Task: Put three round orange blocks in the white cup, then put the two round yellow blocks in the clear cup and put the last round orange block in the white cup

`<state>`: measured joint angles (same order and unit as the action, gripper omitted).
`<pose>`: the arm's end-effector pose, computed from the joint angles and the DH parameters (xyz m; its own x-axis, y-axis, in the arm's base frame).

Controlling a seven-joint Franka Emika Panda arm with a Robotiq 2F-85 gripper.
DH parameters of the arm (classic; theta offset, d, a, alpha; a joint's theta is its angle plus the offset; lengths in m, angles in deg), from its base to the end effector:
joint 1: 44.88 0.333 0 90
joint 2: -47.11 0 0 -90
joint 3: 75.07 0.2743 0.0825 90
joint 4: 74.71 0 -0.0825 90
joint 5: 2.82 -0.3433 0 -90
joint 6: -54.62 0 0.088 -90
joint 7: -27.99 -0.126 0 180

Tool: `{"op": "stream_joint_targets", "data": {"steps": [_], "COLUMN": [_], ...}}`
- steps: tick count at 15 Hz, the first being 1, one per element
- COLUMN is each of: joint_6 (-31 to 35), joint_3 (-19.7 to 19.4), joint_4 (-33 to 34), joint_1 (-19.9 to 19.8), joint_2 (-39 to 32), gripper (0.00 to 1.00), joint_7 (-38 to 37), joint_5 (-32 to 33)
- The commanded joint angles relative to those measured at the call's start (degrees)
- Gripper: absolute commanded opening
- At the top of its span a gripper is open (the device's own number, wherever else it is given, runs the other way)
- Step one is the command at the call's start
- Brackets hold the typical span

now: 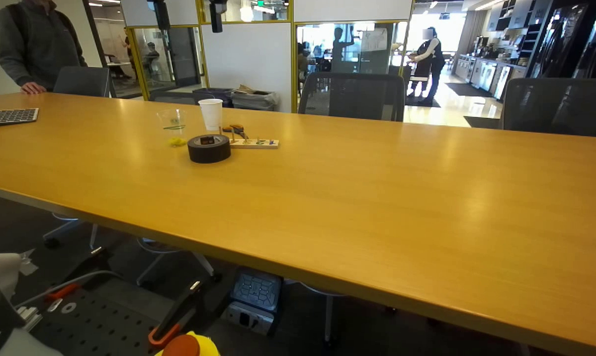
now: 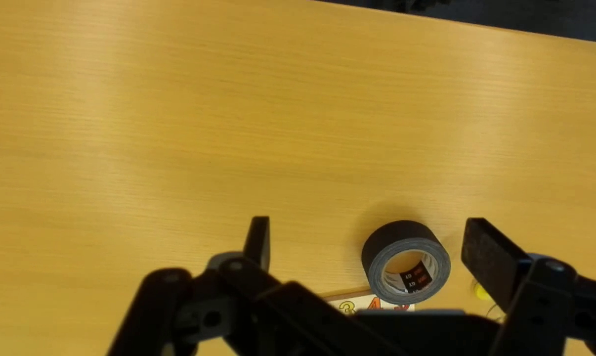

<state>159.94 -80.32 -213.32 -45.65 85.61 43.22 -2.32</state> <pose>0.3435 -0.0399 0.5015 0.9793 0.1770 0.0983 0.1801 -0.9834 -0.0234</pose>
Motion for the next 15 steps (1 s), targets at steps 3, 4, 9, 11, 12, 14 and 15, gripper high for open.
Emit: {"op": "stream_joint_targets", "data": {"steps": [3,4,9,11,12,14,15], "joint_6": [-1.91,-2.09,-2.98,-3.72,-3.95,-3.26,-3.34], "joint_3": [0.01,0.09,0.24,0.45,0.49,-0.24,-0.19], "joint_4": [-1.75,-1.92,-2.56,-2.56,-2.54,-2.19,-2.28], "joint_1": [-0.56,-0.51,-0.48,-0.56,-0.59,0.02,-0.02], "joint_2": [5.04,5.31,5.61,5.55,5.50,3.94,3.95], "gripper": [1.00,1.00,1.00,1.00,1.00,1.00,1.00], "joint_7": [-3.33,-3.64,-4.45,-4.84,-5.00,-4.35,-4.78], "joint_5": [0.74,0.85,1.18,1.42,1.52,0.72,0.72]}}
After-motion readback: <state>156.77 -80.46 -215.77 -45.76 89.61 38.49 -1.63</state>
